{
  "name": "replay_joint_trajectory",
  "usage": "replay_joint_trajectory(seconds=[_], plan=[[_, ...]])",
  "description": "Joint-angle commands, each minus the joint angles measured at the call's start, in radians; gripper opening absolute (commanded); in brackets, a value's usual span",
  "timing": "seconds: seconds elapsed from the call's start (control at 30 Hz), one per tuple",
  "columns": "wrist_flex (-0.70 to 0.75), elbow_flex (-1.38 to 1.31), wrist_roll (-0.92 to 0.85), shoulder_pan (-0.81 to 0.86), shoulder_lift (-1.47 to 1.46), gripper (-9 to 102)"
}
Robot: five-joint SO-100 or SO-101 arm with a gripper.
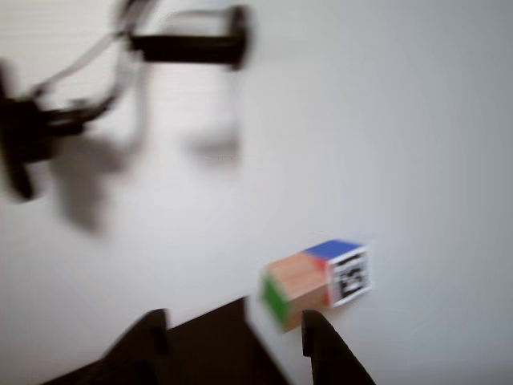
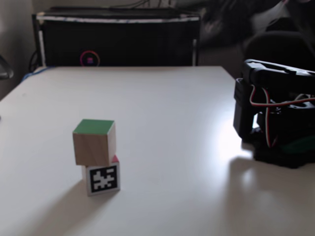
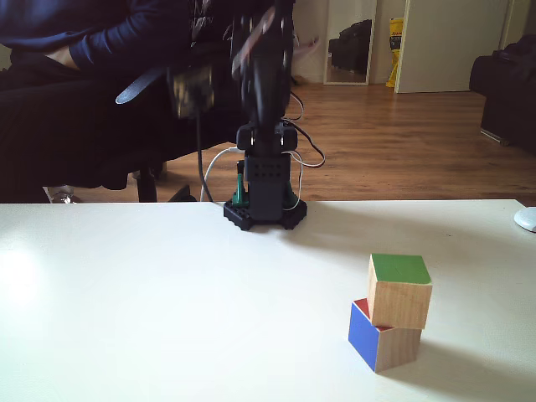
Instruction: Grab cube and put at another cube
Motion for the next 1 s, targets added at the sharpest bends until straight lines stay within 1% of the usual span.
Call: replay_joint_trajectory(seconds=[0.0, 0.07, 0.1, 0.2, 0.27, 0.97], plan=[[-0.044, 0.156, -0.023, -0.011, 0.026, 11], [-0.074, 0.229, -0.018, -0.021, 0.026, 1], [-0.077, 0.261, -0.014, -0.028, 0.026, 0], [-0.078, 0.371, -0.038, -0.063, 0.026, 0], [-0.107, 0.466, -0.061, -0.083, 0.026, 0], [-0.110, 0.471, -0.051, -0.049, 0.026, 0]])
